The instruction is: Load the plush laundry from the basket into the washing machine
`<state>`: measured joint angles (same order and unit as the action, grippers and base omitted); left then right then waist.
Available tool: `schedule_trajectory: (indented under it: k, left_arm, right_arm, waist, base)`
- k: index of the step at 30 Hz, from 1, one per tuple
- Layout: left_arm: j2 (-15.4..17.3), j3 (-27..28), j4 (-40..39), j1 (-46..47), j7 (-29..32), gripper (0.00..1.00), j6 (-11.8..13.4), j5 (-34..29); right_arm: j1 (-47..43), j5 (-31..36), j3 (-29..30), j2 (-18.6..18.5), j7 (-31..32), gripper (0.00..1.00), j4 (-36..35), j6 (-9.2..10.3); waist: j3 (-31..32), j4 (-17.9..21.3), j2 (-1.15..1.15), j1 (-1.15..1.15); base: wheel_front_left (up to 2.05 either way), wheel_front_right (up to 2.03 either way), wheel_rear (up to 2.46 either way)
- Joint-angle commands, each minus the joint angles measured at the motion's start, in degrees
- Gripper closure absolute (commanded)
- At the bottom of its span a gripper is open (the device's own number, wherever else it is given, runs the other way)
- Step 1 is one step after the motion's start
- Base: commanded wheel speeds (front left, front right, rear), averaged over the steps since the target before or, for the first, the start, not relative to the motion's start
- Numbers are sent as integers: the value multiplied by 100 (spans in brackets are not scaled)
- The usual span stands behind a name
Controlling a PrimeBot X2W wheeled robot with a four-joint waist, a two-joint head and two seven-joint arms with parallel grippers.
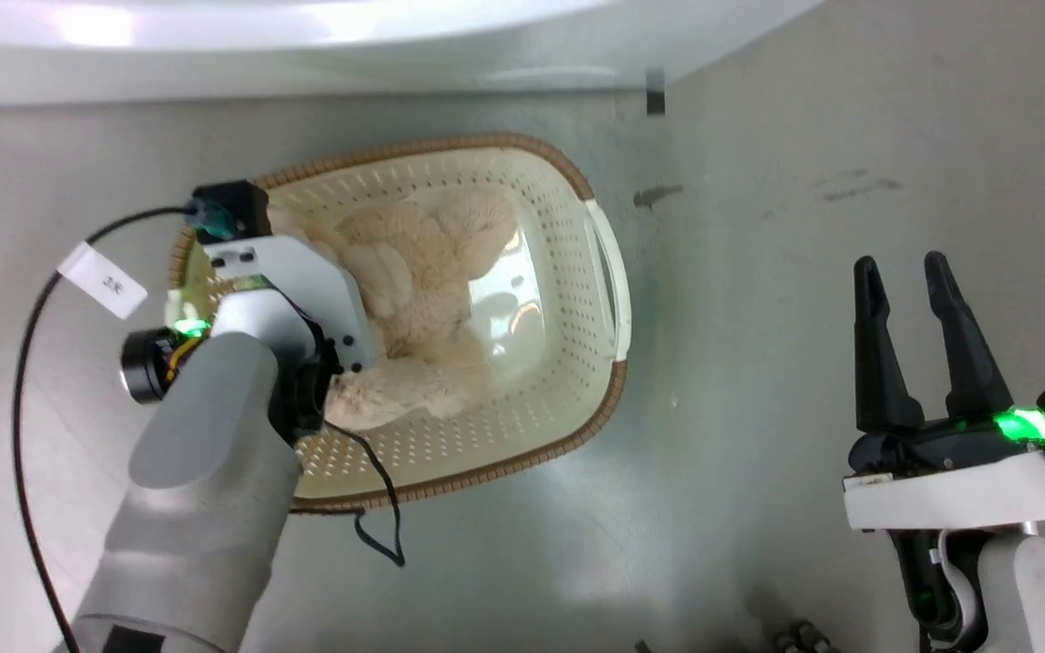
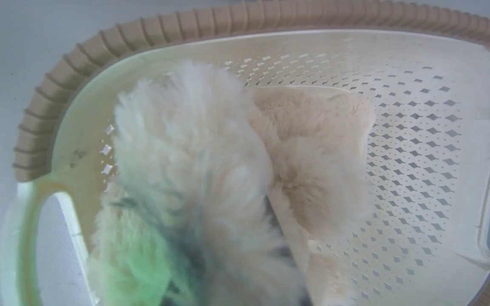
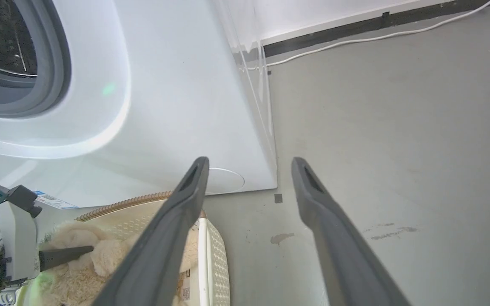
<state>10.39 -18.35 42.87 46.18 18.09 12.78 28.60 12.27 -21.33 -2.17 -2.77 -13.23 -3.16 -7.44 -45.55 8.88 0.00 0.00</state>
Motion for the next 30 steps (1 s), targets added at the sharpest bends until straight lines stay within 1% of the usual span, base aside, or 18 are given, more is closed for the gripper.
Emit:
schedule_trajectory:
  k: [1,14,18,25,30]
  left_arm:
    - [-24,-20,33,-81,-55,100,-40,65]
    - [-409,-383,268,-488,-386,100,-508,145]
    - [-507,-497,261,-670,-495,100,-613,180]
    - [-594,-602,151,-1056,-685,100,-738,295]
    - [-620,-618,-50,-1359,-827,100,-760,388]
  right_arm:
    - [85,-8,3,-10,-35,0,44,-5]
    - [-174,222,102,-10,84,0,382,-5]
    - [-300,251,121,-10,138,0,453,-5]
    - [-601,271,149,-10,211,0,590,-5]
    - [-860,262,182,-10,261,0,634,-5]
  waist:
    - [195,-70,0,0]
    - [1373,-483,0,0]
    - [1777,-629,0,0]
    - [2512,-885,0,0]
    - [2977,-1015,0,0]
  base:
    - [0,0,0]
    - [0,0,0]
    - [0,0,0]
    - [0,0,0]
    - [0,0,0]
